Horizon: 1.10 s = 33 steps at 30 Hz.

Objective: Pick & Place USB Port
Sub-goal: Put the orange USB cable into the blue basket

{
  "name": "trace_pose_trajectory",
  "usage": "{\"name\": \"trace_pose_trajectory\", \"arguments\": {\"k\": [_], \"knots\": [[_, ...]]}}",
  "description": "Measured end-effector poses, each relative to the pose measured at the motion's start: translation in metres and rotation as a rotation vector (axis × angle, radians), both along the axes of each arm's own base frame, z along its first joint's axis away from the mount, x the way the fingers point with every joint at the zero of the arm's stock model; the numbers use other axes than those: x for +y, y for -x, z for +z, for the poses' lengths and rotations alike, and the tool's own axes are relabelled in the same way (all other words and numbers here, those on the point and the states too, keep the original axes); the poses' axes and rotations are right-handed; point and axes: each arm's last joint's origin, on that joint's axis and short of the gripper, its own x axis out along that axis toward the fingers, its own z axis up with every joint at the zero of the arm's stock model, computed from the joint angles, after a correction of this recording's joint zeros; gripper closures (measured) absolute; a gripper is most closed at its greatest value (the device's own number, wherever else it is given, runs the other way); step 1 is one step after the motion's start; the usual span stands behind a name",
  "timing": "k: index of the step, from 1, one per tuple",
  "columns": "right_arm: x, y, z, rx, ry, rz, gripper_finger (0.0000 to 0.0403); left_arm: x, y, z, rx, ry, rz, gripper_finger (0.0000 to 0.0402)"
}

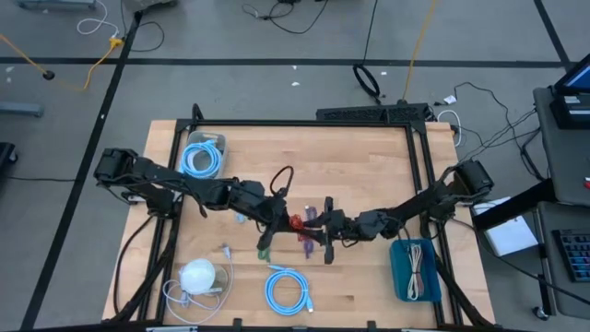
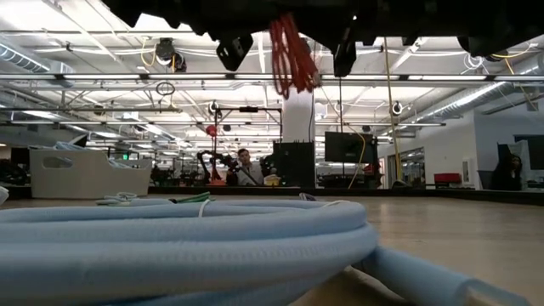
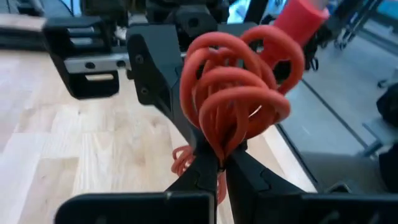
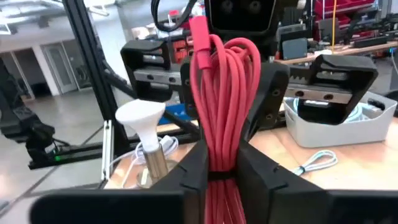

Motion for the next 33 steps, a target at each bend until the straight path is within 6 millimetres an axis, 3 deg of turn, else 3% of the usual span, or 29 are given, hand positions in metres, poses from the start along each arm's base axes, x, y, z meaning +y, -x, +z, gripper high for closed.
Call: {"name": "trace_pose_trajectory", "arguments": {"k": [4,8,13,17,21,25,29,33], "knots": [[0.002,-0.003,-0.001,0.005,0.024,0.005,0.0376,-0.004,0.002,-0.003,0.027,-0.024,-0.013,0.039],[0.004,0.0,0.006,0.013,0.054,-0.006,0.0383,-0.007,0.004,-0.006,0.083,-0.046,-0.045,0.035],[0.008,0.012,0.02,0.065,0.075,-0.118,0.0385,-0.023,0.02,-0.028,0.339,-0.08,-0.13,0.0296],[0.016,0.027,0.029,0.128,0.03,-0.151,0.0386,-0.033,0.034,-0.039,0.485,-0.171,-0.09,0.0276],[0.022,0.059,0.041,0.251,-0.144,-0.181,0.039,-0.043,0.043,-0.044,0.551,-0.234,-0.046,0.0274],[0.026,0.105,0.047,0.356,-0.375,-0.272,0.039,-0.052,0.047,-0.045,0.542,-0.303,-0.034,0.0285],[0.027,0.15,0.043,0.435,-0.614,-0.36,0.039,-0.06,0.051,-0.048,0.512,-0.361,-0.033,0.0297],[0.028,0.176,0.037,0.627,-0.805,-0.45,0.039,-0.063,0.056,-0.06,0.487,-0.387,-0.043,0.0308]]}}
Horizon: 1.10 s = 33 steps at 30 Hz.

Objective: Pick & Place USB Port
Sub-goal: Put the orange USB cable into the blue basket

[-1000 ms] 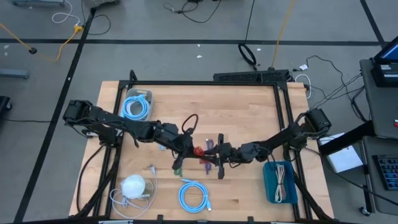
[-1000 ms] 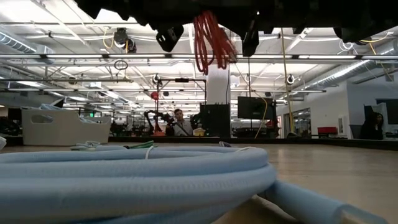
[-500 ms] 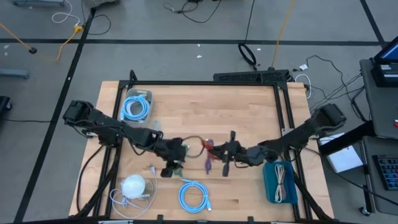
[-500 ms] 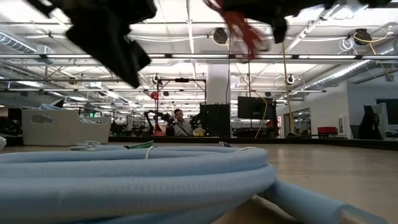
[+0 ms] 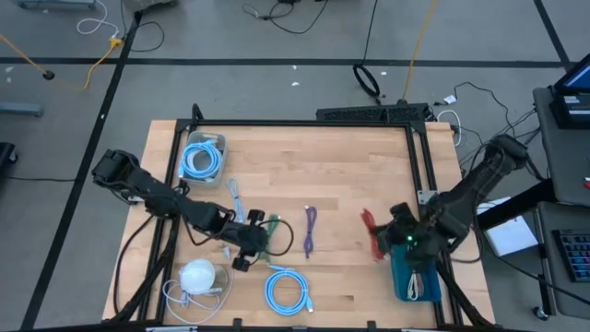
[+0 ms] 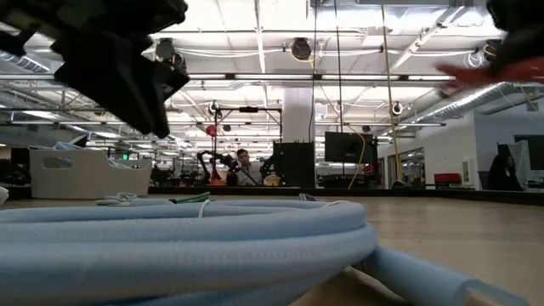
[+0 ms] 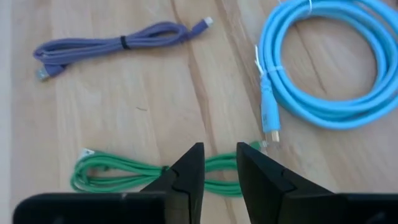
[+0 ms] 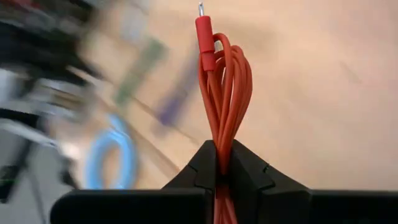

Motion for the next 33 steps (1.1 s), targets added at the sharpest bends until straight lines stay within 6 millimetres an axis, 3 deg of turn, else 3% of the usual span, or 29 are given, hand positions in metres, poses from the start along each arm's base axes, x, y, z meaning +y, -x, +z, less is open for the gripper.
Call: {"name": "trace_pose_trajectory", "arguments": {"k": [4,7,9,13,24,33], "knots": [[0.004,0.014,0.008,0.403,-0.126,-0.093,0.039,0.003,0.008,-0.018,-0.021,0.01,-0.002,0.0309],[0.012,0.021,0.027,0.71,-0.137,-0.176,0.0391,0.007,0.013,-0.031,-0.04,0.023,0.01,0.0309],[0.02,0.022,0.04,0.808,-0.117,-0.211,0.0391,0.01,0.015,-0.035,-0.045,0.028,0.019,0.0309],[0.039,0.009,0.051,0.807,-0.101,-0.21,0.0391,0.013,0.016,-0.038,-0.037,0.037,0.03,0.0309],[0.082,-0.01,0.007,0.902,-0.084,-0.197,0.0391,0.004,0.016,-0.035,-0.068,0.066,-0.008,0.0309],[0.086,-0.006,0.0,0.971,-0.061,-0.206,0.0387,0.001,0.014,-0.032,-0.108,0.09,-0.036,0.0309]]}}
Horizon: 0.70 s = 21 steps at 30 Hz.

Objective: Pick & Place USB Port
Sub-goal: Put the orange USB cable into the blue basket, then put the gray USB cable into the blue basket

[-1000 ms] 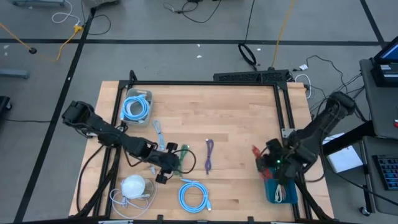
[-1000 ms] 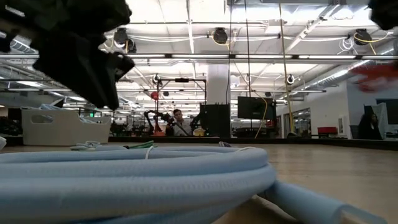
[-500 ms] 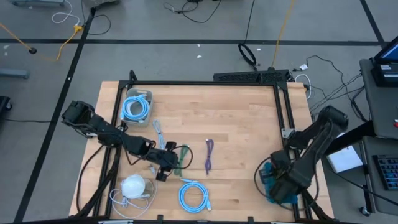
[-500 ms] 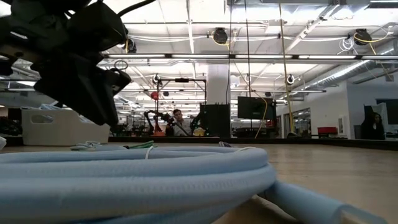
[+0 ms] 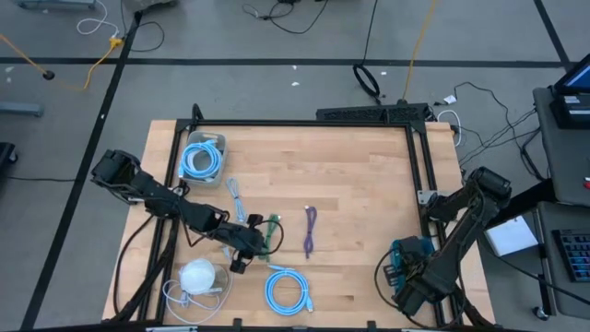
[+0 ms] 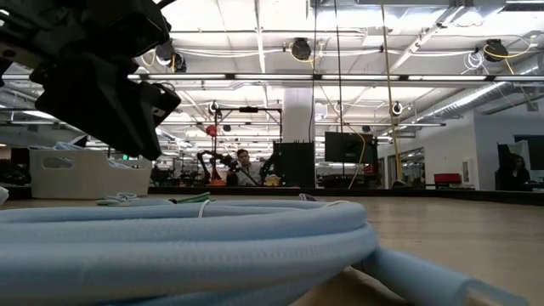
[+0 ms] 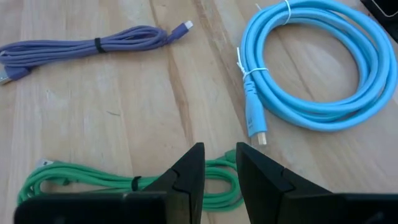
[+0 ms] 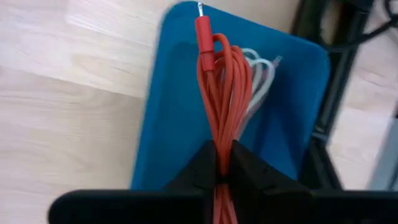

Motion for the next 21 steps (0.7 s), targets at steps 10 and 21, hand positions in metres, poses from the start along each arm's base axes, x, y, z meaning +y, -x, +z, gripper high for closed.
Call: {"name": "trace_pose_trajectory", "arguments": {"k": [10,21], "knots": [[-0.003,0.003,0.002,0.05,0.015,0.006,0.0304,0.0,0.0,0.0,-0.004,-0.003,-0.005,0.0309],[-0.034,-0.003,0.03,-0.183,0.102,0.024,0.0272,0.003,-0.003,0.002,-0.025,0.0,0.004,0.0309]]}}
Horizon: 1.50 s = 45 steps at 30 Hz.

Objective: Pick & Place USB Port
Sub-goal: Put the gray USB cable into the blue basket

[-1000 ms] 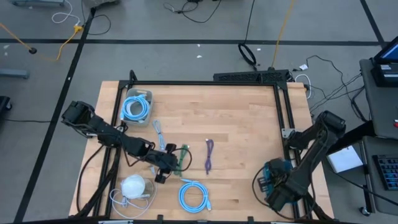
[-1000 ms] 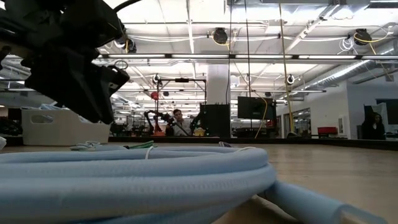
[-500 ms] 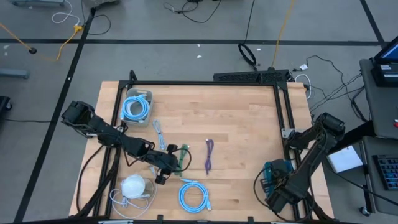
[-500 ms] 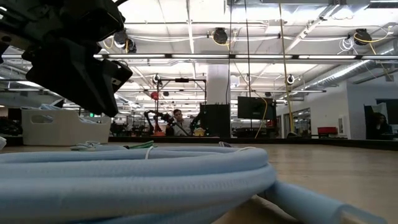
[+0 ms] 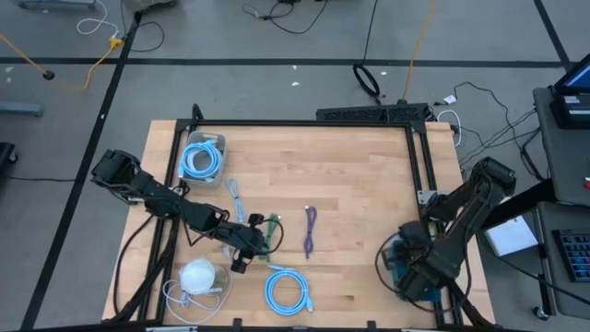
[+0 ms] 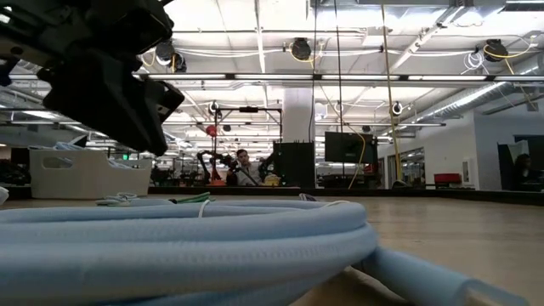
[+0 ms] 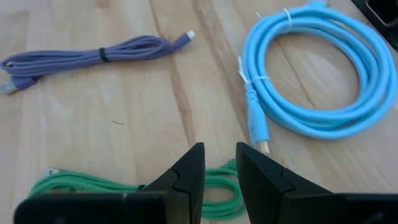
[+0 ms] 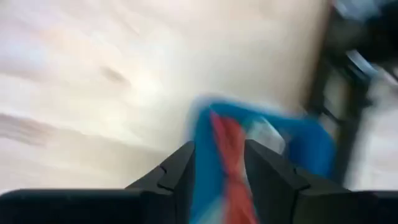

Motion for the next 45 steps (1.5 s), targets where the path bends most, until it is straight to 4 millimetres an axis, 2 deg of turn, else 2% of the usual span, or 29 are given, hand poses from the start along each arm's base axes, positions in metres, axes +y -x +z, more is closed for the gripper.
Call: {"name": "trace_pose_trajectory", "arguments": {"k": [4,8,11,15,19,24,28,33,38,40,42,45], "knots": [[-0.016,-0.019,0.009,-0.21,0.07,0.078,0.0271,0.004,-0.004,0.002,-0.024,0.014,0.023,0.0309],[-0.033,-0.052,0.006,-0.301,0.111,0.177,0.0271,0.006,-0.005,0.003,-0.033,0.019,0.032,0.0309],[-0.05,-0.085,-0.013,-0.347,0.059,0.256,0.0271,0.006,-0.005,0.003,-0.033,0.019,0.033,0.0309],[-0.078,-0.124,-0.044,-0.448,-0.114,0.366,0.0271,0.005,-0.005,0.003,-0.029,0.018,0.029,0.0309],[-0.104,-0.133,-0.06,-0.475,-0.182,0.367,0.0271,0.002,-0.002,0.002,-0.019,0.011,0.01,0.0309],[-0.126,-0.136,-0.063,-0.458,-0.266,0.342,0.0271,0.0,-0.001,0.001,-0.015,-0.006,-0.009,0.0309],[-0.129,-0.148,-0.066,-0.533,-0.315,0.356,0.0271,0.0,-0.001,0.001,-0.017,-0.007,-0.008,0.0309],[-0.131,-0.158,-0.079,-0.529,-0.321,0.386,0.0271,0.002,-0.001,0.0,-0.02,-0.046,0.032,0.0309],[-0.126,-0.171,-0.084,-0.606,-0.26,0.487,0.0271,0.017,0.007,-0.008,0.059,-0.264,0.295,0.0313],[-0.122,-0.175,-0.08,-0.654,-0.186,0.522,0.0271,0.026,0.01,-0.01,0.141,-0.286,0.364,0.0337],[-0.117,-0.177,-0.077,-0.691,-0.108,0.546,0.0271,0.034,0.011,-0.012,0.185,-0.275,0.416,0.038],[-0.109,-0.176,-0.074,-0.7,-0.028,0.561,0.0271,0.042,0.01,-0.013,0.22,-0.231,0.439,0.0396]]}}
